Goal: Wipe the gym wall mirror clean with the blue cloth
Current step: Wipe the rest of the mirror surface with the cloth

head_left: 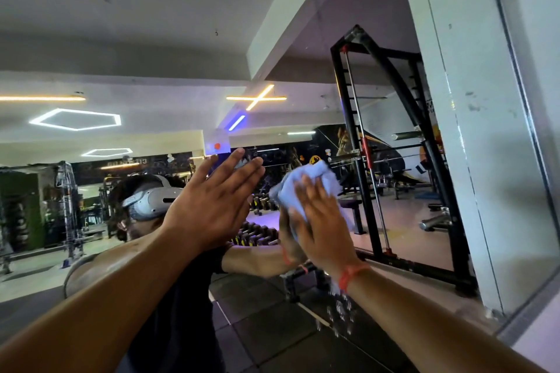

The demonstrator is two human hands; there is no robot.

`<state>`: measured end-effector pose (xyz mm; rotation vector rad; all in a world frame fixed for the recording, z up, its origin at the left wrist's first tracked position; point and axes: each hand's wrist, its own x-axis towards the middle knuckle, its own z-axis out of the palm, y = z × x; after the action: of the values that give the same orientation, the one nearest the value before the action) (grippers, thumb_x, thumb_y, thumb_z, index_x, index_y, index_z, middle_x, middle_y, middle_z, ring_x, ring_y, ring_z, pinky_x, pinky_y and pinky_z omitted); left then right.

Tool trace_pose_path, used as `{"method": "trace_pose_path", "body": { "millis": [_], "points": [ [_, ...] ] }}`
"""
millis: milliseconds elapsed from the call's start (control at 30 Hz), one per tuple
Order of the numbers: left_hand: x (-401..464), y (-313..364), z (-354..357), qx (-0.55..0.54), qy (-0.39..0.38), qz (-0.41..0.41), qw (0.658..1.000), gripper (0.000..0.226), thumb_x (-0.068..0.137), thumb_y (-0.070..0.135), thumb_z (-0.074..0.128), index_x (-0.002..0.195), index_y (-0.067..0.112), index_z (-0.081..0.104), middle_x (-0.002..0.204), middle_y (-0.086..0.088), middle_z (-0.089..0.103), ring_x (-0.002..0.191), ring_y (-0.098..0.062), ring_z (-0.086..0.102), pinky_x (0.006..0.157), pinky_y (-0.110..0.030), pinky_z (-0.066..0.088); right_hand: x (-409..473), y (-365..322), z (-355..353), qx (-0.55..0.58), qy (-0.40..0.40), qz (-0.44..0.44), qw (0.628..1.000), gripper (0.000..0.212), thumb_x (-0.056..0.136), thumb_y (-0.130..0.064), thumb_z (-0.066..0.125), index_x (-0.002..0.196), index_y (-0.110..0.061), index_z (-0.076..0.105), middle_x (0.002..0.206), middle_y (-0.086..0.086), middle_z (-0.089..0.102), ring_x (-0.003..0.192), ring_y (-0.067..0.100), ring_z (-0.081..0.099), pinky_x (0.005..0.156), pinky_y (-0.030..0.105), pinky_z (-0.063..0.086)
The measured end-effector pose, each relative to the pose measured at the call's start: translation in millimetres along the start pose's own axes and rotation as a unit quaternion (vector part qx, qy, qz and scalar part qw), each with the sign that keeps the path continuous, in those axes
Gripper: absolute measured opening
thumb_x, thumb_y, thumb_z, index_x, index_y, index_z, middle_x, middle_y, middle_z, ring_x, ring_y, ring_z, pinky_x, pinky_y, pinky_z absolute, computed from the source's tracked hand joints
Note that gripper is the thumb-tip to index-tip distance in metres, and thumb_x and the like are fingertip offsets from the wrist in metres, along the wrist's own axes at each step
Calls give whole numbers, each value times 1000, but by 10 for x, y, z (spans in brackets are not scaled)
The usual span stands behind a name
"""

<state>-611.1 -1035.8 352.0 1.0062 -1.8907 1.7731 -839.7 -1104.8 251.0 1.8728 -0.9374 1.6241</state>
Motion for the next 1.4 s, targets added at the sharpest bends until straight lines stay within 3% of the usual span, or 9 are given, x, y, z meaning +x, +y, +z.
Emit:
{"method": "trace_pose_path", "body": {
  "millis": [100, 267, 433, 567, 733, 900, 1100, 1267, 1400],
  "points": [
    [6, 1, -15, 5, 2, 2, 1000, 58, 102, 35, 33, 156, 16, 41, 164, -2, 37, 153, -30, 30, 118, -54, 27, -265, 455, -154, -37, -43, -62, 996, 56, 106, -37, 38, 161, -29, 27, 169, -10, 19, 158, 14, 10, 123, 56, 29],
    [5, 22, 7, 5, 1, -5, 1000, 58, 104, 36, 32, 158, 17, 37, 165, -2, 34, 155, -29, 26, 119, -54, 25, 341, 295, -17, 69, 94, 213, 970, 66, 103, -52, 27, 159, -16, 34, 166, 4, 28, 157, 23, 21, 124, 50, 28],
    [1, 28, -8, 4, 1, -6, 1000, 58, 104, 37, 32, 158, 17, 37, 165, -1, 34, 155, -28, 26, 119, -55, 26, 170, 531, -142, -25, 16, -17, 999, 55, 108, -42, 32, 160, -23, 33, 168, -1, 27, 157, 20, 21, 125, 48, 27],
    [11, 30, 11, 6, -14, -7, 1000, 60, 102, 37, 33, 159, 18, 36, 167, 0, 31, 156, -28, 23, 120, -56, 24, 413, 467, -107, 30, 84, 182, 979, 64, 103, -51, 28, 158, -20, 37, 166, 2, 31, 155, 21, 25, 120, 48, 36],
    [5, 45, -13, 1, -15, -14, 1000, 59, 103, 38, 35, 159, 19, 35, 168, 2, 28, 156, -26, 24, 120, -56, 26, 381, 724, -230, -31, -1, 11, 999, 60, 106, -49, 26, 160, -24, 29, 168, -2, 23, 157, 19, 17, 128, 38, 19],
    [7, 33, -40, 0, -26, -12, 1000, 59, 103, 37, 34, 158, 18, 37, 166, 0, 33, 155, -26, 26, 118, -57, 29, 441, 717, -197, 40, 53, 178, 982, 67, 102, -50, 28, 160, -16, 31, 169, 3, 22, 157, 22, 18, 126, 46, 25],
    [13, 87, -111, 6, -27, -13, 1000, 58, 102, 33, 35, 158, 16, 37, 165, -4, 35, 154, -29, 28, 117, -57, 28, -608, 608, -31, -55, -95, -166, 980, 73, 103, -29, 51, 163, -34, 12, 172, -9, 7, 159, 19, 4, 124, 51, 19],
    [-233, 702, 36, -34, -64, 129, 989, 60, 98, 37, 38, 155, 17, 43, 162, -2, 40, 152, -28, 32, 115, -57, 33, -1013, 255, 237, 86, 77, 228, 967, 60, 105, -36, 38, 162, -29, 21, 170, -4, 17, 158, 13, 9, 125, 54, 22],
    [-454, 939, 153, -51, -100, 221, 969, 56, 97, 35, 38, 149, 20, 51, 158, 1, 46, 150, -28, 36, 116, -53, 34, -1393, 277, 186, 8, -22, -44, 999, 65, 100, -28, 47, 160, -18, 26, 169, 3, 23, 157, 23, 21, 121, 50, 32]
  ]
}}
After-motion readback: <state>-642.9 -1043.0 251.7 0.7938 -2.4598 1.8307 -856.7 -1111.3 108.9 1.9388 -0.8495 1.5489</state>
